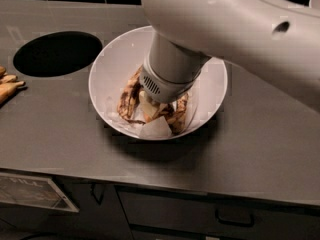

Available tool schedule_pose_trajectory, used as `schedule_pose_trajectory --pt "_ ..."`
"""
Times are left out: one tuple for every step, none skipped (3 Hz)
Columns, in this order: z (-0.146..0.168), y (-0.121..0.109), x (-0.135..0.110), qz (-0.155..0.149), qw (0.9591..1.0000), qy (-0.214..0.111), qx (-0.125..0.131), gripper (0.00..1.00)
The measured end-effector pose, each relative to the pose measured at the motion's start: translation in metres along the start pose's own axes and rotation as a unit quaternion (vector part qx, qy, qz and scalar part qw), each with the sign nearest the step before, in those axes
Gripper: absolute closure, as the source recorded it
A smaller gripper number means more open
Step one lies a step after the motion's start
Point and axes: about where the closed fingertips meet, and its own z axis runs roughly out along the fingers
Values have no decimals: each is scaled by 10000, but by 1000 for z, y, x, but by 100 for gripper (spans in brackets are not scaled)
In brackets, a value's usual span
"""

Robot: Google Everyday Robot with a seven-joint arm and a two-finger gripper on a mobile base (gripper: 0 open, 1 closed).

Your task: Pick banana from white bowl

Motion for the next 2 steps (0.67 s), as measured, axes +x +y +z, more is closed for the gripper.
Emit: schedule_pose_trajectory --pt "-25 1 -4 -84 9994 -337 -28 100" --pt "-47 3 -7 -168 9979 -627 7 100"
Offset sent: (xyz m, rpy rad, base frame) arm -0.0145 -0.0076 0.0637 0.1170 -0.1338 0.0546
